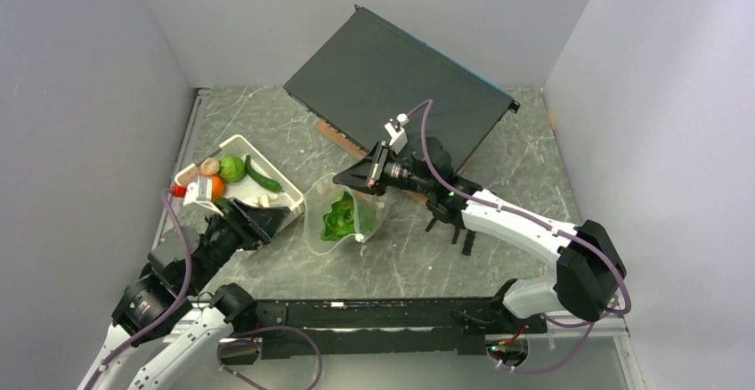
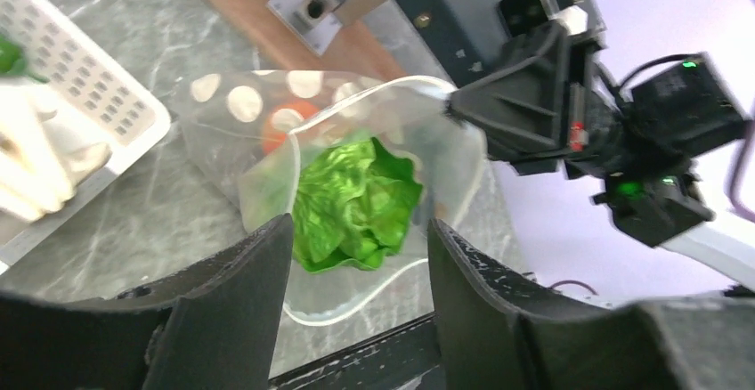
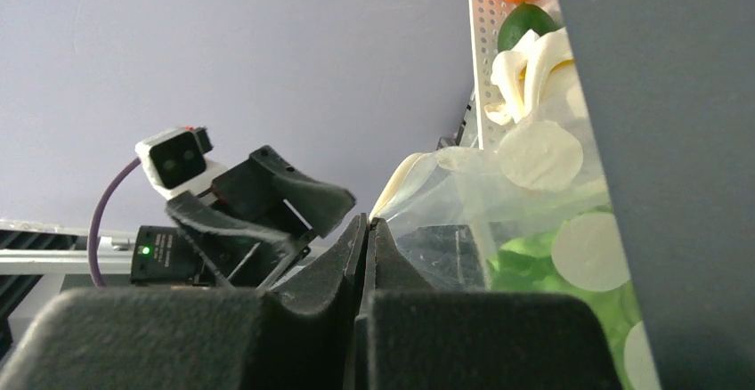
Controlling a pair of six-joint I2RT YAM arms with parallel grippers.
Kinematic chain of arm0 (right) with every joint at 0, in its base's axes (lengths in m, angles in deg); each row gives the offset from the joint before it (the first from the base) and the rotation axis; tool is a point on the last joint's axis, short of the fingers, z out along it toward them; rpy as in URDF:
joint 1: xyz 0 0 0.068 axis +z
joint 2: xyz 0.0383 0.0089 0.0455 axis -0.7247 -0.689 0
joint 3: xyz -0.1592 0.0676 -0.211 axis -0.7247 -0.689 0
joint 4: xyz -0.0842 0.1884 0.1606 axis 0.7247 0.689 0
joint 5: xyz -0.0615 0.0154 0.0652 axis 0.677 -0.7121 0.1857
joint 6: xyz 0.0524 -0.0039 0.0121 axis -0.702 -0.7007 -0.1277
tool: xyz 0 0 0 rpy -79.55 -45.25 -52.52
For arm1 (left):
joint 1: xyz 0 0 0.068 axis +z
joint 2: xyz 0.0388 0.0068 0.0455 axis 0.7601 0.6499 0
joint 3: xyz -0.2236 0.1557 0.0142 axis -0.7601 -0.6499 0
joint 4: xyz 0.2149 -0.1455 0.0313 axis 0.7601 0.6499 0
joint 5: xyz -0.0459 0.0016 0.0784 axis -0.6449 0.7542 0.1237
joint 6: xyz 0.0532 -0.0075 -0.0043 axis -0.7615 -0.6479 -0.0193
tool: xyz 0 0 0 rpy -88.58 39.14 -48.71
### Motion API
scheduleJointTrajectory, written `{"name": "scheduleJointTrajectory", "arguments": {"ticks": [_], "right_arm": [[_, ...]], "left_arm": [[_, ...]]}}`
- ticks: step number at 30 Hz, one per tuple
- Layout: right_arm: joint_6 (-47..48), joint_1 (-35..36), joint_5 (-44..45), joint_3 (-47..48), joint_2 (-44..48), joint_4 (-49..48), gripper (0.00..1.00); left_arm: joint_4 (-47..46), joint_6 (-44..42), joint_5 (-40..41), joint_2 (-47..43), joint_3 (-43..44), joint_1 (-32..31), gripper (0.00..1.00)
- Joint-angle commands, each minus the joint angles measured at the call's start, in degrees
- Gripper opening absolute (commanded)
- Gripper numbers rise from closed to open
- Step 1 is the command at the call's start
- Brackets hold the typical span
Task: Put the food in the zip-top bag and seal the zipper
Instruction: Adjust the zipper food storage bag at the center of the board.
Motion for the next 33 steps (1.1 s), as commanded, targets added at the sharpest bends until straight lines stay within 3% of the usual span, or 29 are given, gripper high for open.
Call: {"name": "scheduleJointTrajectory", "arguments": {"ticks": [1,8,12,18,22,27,29,31,33], "right_arm": [[0.9,0.2,-1.6,0.5,3.1,-2.3,0.00],[0.8,0.1,-2.0,0.2,3.5,-2.4,0.00],[0.9,0.1,-2.3,0.2,3.7,-2.5,0.00],[1.5,0.1,-2.5,0.1,4.3,-1.9,0.00],[1.7,0.2,-2.3,-0.2,4.7,-1.6,0.00],[1.4,0.1,-2.7,-0.5,4.6,-2.3,0.00],[1.4,0.1,-2.7,-0.7,4.9,-2.3,0.00],[1.9,0.1,-2.4,-0.8,5.2,-1.6,0.00],[3.2,0.2,-1.9,-0.7,5.5,-0.2,0.00]], "left_arm": [[4.5,3.6,3.9,2.6,-0.1,0.0,0.58],[1.0,-0.3,-5.2,8.9,-2.9,0.1,0.36],[1.5,1.9,-6.3,9.0,-5.6,0.0,0.20],[-3.0,5.2,-7.6,6.4,-12.2,0.0,0.24],[-2.0,5.8,-7.0,7.1,-13.0,0.0,0.39],[-9.7,6.2,-12.2,7.4,-16.9,0.0,0.45],[-11.3,6.4,-13.0,7.1,-18.0,0.0,0.37],[-9.7,6.4,-12.0,7.1,-17.4,0.0,0.15],[-8.2,6.0,-11.8,7.0,-15.8,0.0,0.02]]}}
